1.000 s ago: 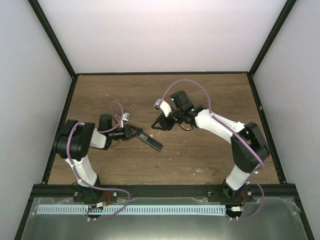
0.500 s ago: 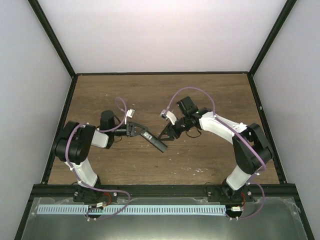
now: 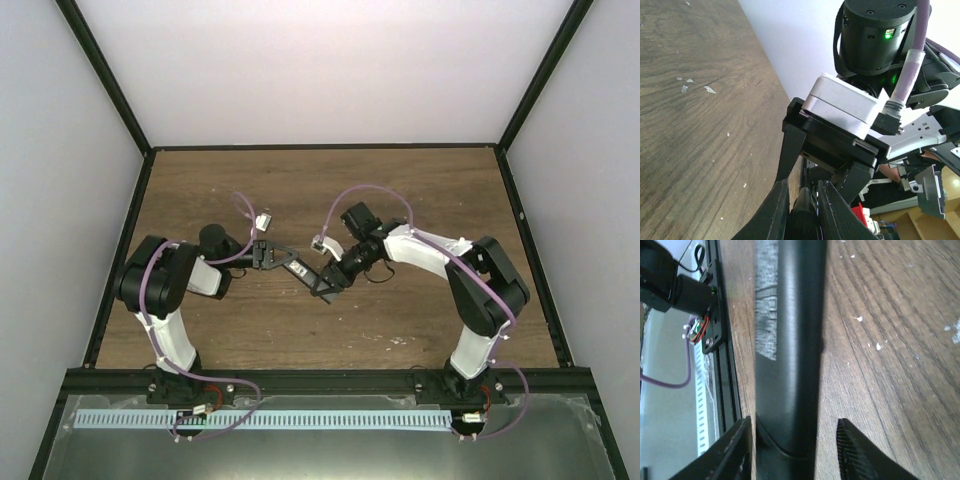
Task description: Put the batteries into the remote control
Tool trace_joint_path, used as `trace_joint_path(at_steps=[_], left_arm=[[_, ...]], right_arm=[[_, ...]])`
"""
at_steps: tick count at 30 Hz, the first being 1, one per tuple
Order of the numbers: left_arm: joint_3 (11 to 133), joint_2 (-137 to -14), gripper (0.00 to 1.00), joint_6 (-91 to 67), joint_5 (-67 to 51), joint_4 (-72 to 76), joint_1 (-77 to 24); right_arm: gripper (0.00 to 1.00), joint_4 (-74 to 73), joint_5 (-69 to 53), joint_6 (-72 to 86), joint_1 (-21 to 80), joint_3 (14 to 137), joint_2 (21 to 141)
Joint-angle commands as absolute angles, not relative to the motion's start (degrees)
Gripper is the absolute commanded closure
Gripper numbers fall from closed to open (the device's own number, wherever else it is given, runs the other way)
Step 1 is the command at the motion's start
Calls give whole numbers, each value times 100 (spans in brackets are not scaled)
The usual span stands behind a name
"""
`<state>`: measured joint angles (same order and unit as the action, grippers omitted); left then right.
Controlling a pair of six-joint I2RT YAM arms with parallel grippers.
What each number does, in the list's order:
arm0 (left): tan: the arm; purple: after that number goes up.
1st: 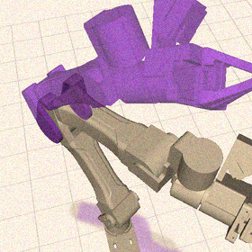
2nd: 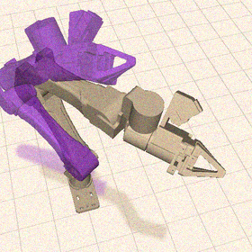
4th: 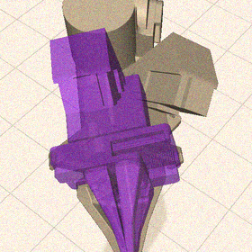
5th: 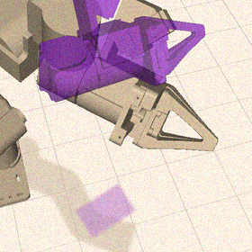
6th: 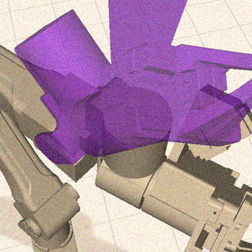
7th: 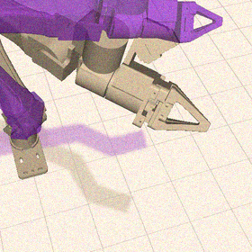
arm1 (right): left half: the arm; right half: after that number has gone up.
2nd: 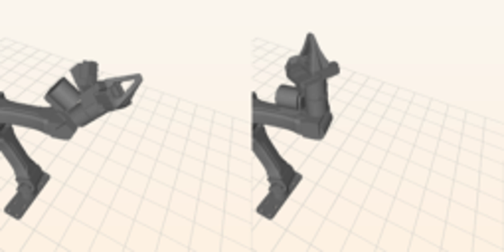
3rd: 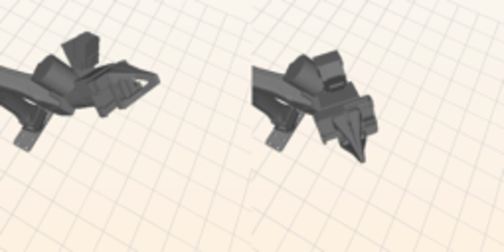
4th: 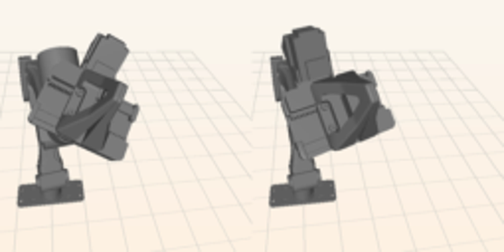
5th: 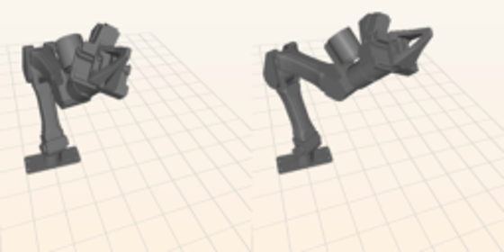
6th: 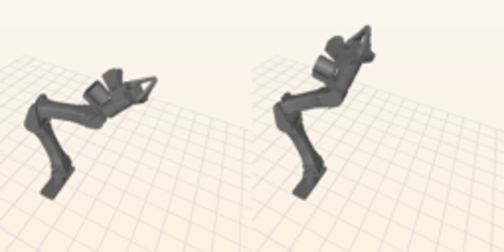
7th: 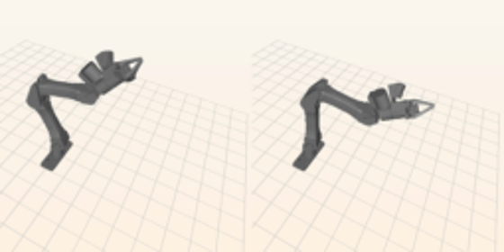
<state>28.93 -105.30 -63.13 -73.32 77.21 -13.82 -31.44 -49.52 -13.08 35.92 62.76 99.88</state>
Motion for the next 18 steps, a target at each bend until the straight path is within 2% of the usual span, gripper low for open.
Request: trace_joint_path(at_steps=[1, 5, 7, 9, 12, 14, 16, 18], left_arm=[[2977, -10466, 100, -6217, -7383, 7951, -1402], [2958, -10345, 100, -5905, -7352, 7515, -1408], [2949, -10245, 100, -5646, -7333, 7195, -1406], [2967, -10093, 96, -5214, -7290, 6700, -1414], [3113, -9717, 88, -4200, -7132, 5273, -1444], [3331, -9407, 77, -3273, -6934, 3880, -1484], [3534, -9155, 54, -2566, -6705, 2650, -1494], [3599, -8970, 34, -2374, -6456, 2222, -1494]], right_arm=[[64, -3259, -5176, -1447, 3639, 6596, 10033], [75, -3259, -5242, -1477, 3639, 6647, 10033], [83, -3280, -5284, -1504, 3639, 6689, 10050], [92, -3326, -5330, -1532, 3639, 6729, 10078], [98, -3339, -5342, -1549, 3639, 6741, 10093], [99, -3335, -5332, -1554, 3639, 6741, 10085], [99, -3332, -5261, -1548, 3640, 6726, 10060], [99, -3316, -5093, -1524, 3634, 6700, 10013]])
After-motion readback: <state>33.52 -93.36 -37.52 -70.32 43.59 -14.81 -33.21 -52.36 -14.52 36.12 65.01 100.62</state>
